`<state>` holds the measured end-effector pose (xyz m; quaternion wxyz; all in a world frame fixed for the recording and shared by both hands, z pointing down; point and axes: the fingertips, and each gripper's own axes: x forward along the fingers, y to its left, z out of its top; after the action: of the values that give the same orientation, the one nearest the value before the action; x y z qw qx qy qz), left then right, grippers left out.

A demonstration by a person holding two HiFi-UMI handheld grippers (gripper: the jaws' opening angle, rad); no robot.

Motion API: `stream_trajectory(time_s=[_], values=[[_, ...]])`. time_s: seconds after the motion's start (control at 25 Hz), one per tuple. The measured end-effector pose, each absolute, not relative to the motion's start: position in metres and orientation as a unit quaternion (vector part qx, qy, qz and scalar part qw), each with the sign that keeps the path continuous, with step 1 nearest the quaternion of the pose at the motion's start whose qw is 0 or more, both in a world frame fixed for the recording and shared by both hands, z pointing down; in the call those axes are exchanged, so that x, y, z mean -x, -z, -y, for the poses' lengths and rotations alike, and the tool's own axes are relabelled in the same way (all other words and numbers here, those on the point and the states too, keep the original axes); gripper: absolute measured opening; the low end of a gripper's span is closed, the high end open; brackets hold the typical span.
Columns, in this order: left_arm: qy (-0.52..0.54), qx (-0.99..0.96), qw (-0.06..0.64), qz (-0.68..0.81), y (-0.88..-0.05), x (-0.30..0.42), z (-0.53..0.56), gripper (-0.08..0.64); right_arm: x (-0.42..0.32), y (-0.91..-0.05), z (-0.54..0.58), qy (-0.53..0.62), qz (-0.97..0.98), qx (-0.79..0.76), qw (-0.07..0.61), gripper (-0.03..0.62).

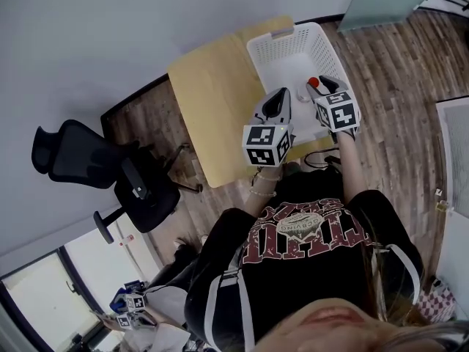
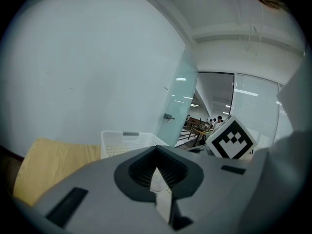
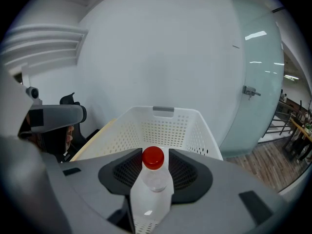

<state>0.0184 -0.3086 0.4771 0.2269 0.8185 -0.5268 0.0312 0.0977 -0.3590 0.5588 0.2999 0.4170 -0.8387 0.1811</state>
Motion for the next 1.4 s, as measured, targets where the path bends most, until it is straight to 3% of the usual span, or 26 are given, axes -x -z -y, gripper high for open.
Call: stream_trajectory(time_s=[0.44,1.4], values=[[-0.026,-0.810,0.233,0.537,-0.480,-0.012,0.308,0.046,-0.089,-0.579,0.369,-0.177,0.840,-0.392,0.332,0.158],[-0.012,-0.800,0.223,0.557,-0.466,0.000,0.294,0.047,-0.088,-0.567,0.367,-0.168,0.846,-0.392,0.319,0.158]])
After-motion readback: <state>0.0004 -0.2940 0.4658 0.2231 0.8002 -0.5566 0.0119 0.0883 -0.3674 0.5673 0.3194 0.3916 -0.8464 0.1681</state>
